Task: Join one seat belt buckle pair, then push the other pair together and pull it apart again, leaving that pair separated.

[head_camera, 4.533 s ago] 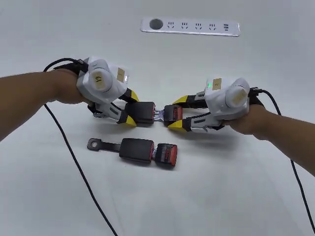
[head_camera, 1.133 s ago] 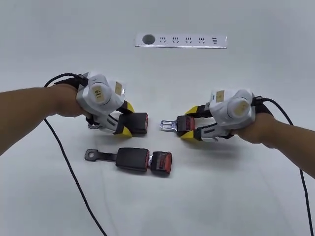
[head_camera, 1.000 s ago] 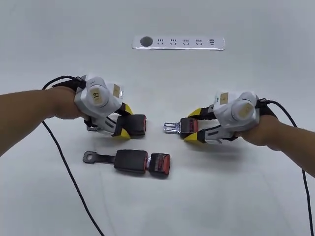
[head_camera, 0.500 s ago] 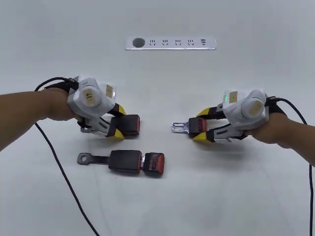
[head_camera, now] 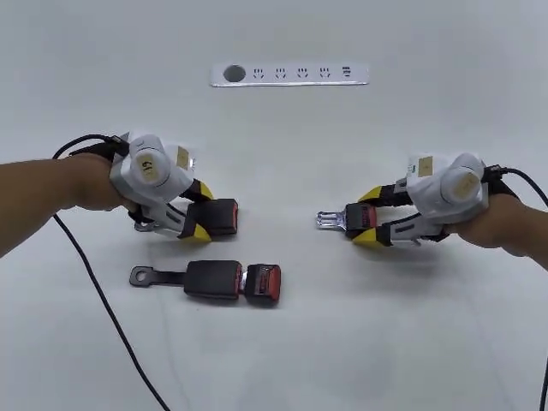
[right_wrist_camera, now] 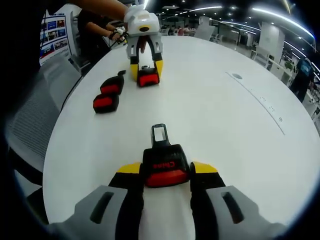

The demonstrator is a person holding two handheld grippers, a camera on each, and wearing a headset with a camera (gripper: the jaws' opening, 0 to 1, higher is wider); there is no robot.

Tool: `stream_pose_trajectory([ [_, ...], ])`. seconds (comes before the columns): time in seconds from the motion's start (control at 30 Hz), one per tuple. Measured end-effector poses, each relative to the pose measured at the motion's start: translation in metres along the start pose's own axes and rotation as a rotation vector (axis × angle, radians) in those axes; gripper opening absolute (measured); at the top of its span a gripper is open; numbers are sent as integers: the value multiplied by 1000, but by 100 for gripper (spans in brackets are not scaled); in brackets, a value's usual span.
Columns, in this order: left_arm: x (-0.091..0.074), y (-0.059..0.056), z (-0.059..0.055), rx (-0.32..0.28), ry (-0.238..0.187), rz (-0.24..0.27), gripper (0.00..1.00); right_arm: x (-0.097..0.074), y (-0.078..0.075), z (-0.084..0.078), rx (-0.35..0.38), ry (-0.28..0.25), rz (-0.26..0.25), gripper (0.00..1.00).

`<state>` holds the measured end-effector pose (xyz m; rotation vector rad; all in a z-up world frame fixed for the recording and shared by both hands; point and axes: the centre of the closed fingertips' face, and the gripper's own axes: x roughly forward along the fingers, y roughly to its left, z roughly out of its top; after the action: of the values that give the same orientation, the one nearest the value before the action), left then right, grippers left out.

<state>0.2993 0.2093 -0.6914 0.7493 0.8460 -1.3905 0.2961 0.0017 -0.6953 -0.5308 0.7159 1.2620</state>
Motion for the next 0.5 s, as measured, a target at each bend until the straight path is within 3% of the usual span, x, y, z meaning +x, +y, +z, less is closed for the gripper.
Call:
stream_pose_trajectory([
  [0.5, 1, -1, -1, -24, 6, 16, 35, -6, -1, -7, 7, 27, -25, 36],
])
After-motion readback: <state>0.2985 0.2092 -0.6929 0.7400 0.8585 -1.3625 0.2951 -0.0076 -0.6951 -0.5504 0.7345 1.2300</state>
